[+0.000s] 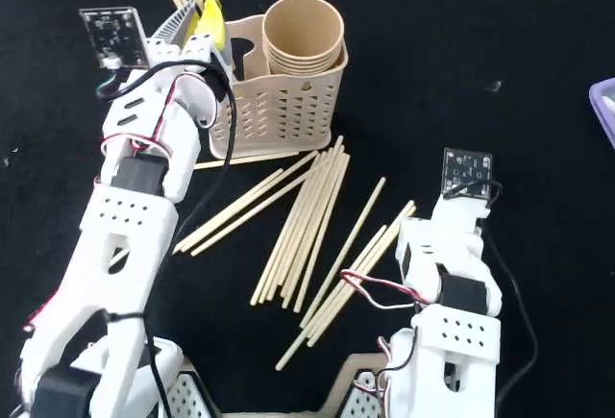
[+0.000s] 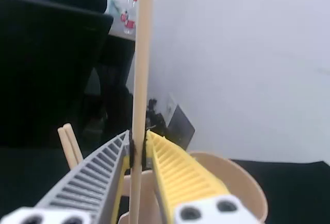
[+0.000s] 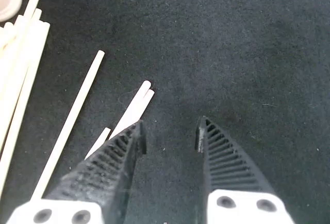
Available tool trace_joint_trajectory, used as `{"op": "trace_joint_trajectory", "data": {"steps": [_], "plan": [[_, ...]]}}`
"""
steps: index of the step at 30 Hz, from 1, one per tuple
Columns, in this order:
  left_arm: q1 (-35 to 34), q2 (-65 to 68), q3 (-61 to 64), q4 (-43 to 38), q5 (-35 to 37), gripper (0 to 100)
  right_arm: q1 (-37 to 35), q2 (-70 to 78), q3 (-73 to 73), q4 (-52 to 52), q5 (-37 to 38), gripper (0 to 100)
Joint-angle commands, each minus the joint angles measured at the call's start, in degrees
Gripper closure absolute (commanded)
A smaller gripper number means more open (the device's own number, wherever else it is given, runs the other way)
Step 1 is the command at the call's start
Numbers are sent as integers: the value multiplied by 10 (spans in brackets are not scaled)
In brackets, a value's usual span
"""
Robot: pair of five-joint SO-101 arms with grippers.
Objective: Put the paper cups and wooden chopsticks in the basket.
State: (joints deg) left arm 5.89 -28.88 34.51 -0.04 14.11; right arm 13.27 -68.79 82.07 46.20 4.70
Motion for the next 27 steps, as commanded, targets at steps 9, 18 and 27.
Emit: {"op": "trace_joint_trajectory", "data": {"steps": [9, 18, 27], "plan": [[-4, 18, -27, 78, -71, 859, 3, -11, -2, -11, -4, 819], [-6, 18, -142, 267, -61, 805, 3, -11, 0, -11, -3, 819], [-101, -64, -282, 570, -105, 801, 3, -11, 0, -12, -3, 819]]}}
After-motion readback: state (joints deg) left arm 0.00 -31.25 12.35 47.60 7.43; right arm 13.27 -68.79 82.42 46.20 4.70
